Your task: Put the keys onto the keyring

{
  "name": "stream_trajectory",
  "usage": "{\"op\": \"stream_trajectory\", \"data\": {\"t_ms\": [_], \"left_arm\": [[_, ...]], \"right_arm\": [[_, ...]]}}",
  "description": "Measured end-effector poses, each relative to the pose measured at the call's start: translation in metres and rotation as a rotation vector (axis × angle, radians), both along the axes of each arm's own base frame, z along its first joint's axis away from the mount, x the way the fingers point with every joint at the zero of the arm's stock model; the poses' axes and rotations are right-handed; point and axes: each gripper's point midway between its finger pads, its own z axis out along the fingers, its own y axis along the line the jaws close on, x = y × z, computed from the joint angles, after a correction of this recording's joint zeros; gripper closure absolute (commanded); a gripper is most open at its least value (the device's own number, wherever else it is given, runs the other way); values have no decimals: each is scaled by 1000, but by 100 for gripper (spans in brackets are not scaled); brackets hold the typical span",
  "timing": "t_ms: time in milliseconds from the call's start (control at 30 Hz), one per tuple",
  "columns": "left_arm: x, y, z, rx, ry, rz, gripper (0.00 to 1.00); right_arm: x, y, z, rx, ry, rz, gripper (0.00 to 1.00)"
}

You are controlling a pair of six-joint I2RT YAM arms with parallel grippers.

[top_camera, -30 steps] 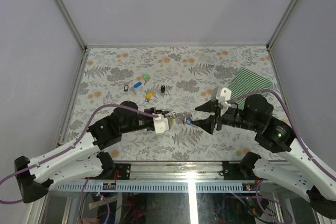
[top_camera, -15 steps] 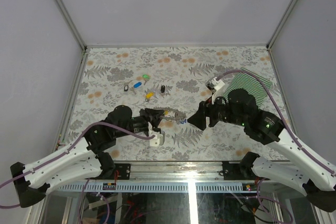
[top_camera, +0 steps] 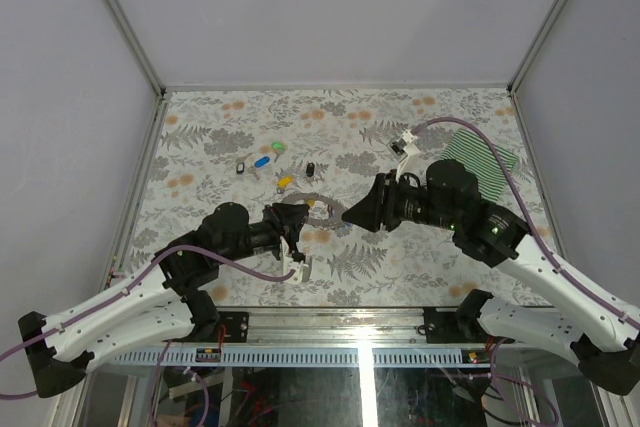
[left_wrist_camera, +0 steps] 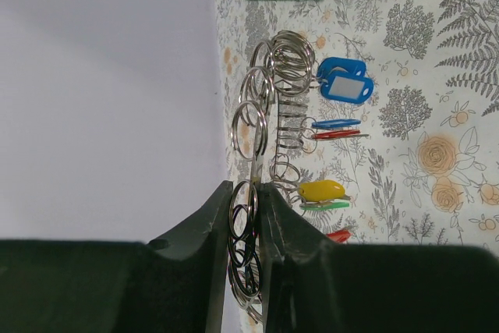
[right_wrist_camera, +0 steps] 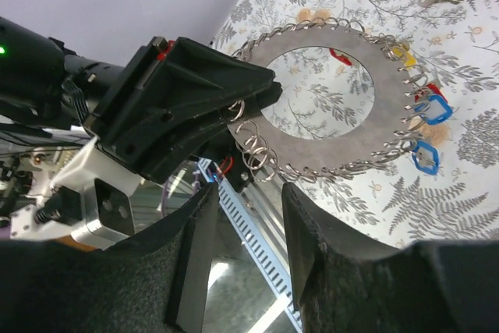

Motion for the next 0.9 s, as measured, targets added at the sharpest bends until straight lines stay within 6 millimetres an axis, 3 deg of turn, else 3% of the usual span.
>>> {"op": "stream_trajectory", "data": {"t_ms": [333, 900], "left_arm": [[1, 0, 0, 14, -21, -3, 100], [3, -2, -6, 36, -19, -8, 100]], "right_arm": [[7, 16, -1, 43, 87, -16, 59], [14, 37, -30, -4, 176, 28, 59]]}}
